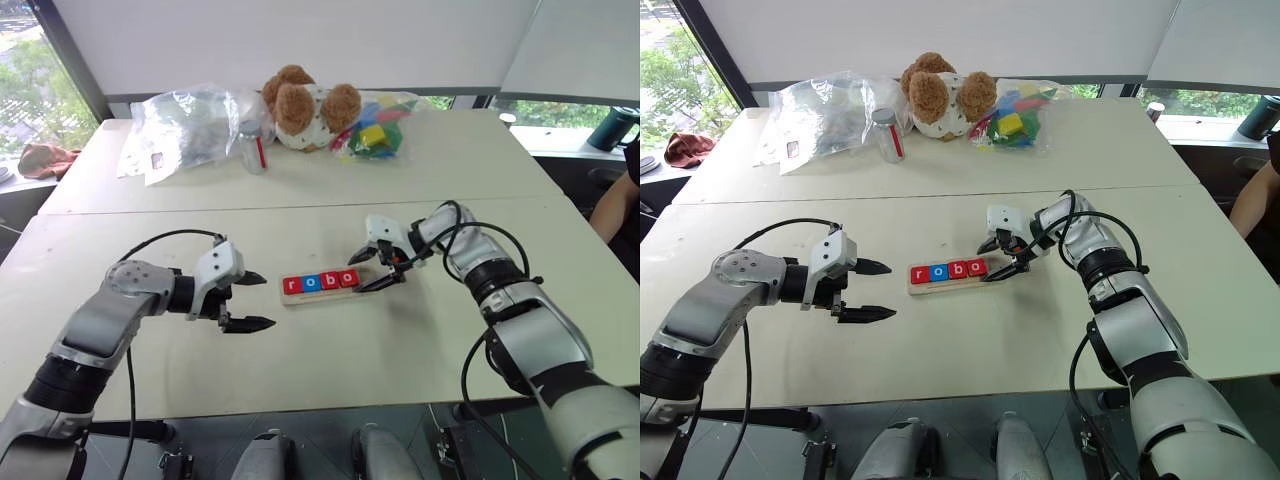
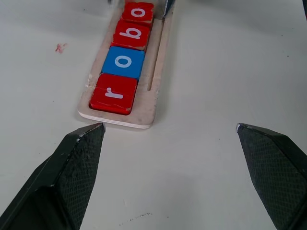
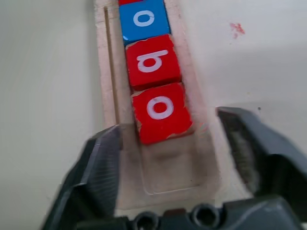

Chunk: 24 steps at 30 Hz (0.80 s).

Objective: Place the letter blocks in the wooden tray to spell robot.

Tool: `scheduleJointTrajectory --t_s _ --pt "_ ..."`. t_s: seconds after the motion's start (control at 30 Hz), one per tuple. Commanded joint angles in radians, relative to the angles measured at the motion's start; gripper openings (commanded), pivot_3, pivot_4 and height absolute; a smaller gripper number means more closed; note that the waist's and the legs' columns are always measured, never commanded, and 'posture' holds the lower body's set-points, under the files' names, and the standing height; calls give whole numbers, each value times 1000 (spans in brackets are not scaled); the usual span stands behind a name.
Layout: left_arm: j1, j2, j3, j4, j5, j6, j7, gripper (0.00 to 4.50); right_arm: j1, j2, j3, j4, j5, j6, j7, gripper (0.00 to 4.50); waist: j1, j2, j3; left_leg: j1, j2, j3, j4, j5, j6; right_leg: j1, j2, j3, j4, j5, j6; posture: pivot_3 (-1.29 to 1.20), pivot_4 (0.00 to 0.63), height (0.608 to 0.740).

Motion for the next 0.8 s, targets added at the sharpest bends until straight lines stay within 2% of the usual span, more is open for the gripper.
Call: scheduleJointTrajectory --t_s 0.03,0.2,0.3,0.4,0.5,0.57,0.63,0.7,0.8 --pt "-14 1 20 -14 -7 -13 2 4500 -39 5 -38 -15 19 9 10 4485 0 0 0 0 0 0 0 0 0 0 0 0 0 0 0 0 150 740" --pt "-16 -1 18 -13 -6 -16 4 4500 -48 -1 -60 -23 19 13 -3 4485 0 0 0 0 0 0 0 0 0 0 0 0 0 0 0 0 150 740" --pt "-14 -2 19 -21 -9 -14 6 4500 -54 -45 -92 -37 20 57 -43 4485 1 0 0 0 0 0 0 0 0 0 0 0 0 0 0 0 150 740" --pt "-6 -2 31 -39 -24 -12 5 4500 -21 -112 -150 -104 20 147 -154 4485 8 0 0 0 0 0 0 0 0 0 0 0 0 0 0 0 150 740" --pt "-19 -18 57 -66 -77 16 4 4500 128 -182 -307 -352 55 416 -391 4485 13 0 0 -1 0 -1 0 0 0 0 -1 0 -1 0 0 0 150 740" --pt "-30 -21 65 -80 -103 33 1 4500 252 -180 -421 -581 61 615 -558 4485 14 0 -1 -4 0 -4 0 0 0 -1 -1 -1 -1 0 0 0 150 740" --pt "-47 -24 58 -86 -115 41 -7 4500 367 -119 -541 -816 23 830 -769 4485 10 1 -1 -8 0 -3 0 0 0 -5 -1 0 0 0 0 0 150 740" --pt "-75 -34 37 -75 -115 39 -18 4500 472 16 -681 -1053 -58 1018 -1031 4485 4 1 -1 -12 0 -3 1 1 -2 -10 -1 0 3 0 0 0 150 740" --pt "-106 -61 11 -44 -105 30 -35 4500 616 137 -708 -1254 -118 1121 -1191 4485 7 1 -2 -13 0 0 1 3 -5 -16 0 3 13 0 0 0 150 740"
